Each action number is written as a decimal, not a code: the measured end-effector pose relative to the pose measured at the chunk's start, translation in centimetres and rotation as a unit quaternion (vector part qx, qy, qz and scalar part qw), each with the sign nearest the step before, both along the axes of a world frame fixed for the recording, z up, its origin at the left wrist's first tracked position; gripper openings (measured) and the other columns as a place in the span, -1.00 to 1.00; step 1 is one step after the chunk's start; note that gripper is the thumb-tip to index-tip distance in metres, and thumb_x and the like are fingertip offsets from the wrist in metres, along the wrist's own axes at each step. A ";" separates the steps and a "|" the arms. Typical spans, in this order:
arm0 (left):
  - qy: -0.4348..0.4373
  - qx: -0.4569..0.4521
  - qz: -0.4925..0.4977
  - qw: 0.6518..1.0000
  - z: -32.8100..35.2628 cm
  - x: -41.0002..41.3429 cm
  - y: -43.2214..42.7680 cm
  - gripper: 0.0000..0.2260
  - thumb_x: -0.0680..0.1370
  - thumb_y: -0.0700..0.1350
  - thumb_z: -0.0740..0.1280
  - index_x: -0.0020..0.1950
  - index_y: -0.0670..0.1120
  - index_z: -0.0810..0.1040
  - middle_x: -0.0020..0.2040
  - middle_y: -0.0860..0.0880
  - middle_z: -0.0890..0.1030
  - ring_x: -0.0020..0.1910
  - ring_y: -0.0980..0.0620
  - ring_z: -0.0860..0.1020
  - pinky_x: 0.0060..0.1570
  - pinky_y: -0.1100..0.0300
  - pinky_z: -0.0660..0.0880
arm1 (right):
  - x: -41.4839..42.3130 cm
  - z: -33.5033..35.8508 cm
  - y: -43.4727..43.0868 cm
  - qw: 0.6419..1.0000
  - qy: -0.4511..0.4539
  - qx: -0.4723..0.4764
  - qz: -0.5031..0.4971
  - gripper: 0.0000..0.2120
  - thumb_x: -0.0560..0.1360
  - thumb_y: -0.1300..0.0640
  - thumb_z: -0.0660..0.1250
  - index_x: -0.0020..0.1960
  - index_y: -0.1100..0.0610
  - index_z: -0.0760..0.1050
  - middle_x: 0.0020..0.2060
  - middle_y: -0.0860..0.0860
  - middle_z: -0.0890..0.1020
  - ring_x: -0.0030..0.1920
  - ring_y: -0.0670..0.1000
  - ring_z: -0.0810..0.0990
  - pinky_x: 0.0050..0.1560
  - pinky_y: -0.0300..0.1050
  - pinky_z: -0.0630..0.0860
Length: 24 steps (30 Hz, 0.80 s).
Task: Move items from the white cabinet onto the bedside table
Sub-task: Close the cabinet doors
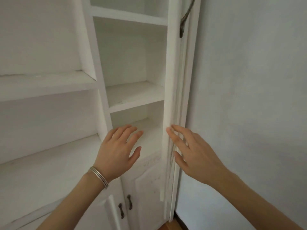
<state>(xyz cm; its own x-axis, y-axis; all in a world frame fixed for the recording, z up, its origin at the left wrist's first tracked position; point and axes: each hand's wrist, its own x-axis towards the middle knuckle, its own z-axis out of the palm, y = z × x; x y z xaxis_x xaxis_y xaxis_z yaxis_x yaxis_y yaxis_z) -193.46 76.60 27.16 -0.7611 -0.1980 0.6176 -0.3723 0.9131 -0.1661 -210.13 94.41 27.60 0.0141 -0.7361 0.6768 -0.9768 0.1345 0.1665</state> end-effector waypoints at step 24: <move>0.079 -0.050 0.204 0.974 6.0 5.5 -12.5 -0.55 0.50 0.00 0.16 0.33 -0.16 0.45 0.28 -0.21 0.49 0.27 -0.23 0.43 0.22 -0.12 0.34 | 2.3 2.7 -13.4 0.971 0.134 0.026 0.198 -0.71 0.50 0.20 0.18 0.16 0.19 0.54 0.12 0.16 0.57 0.21 0.12 0.49 0.28 0.08 0.38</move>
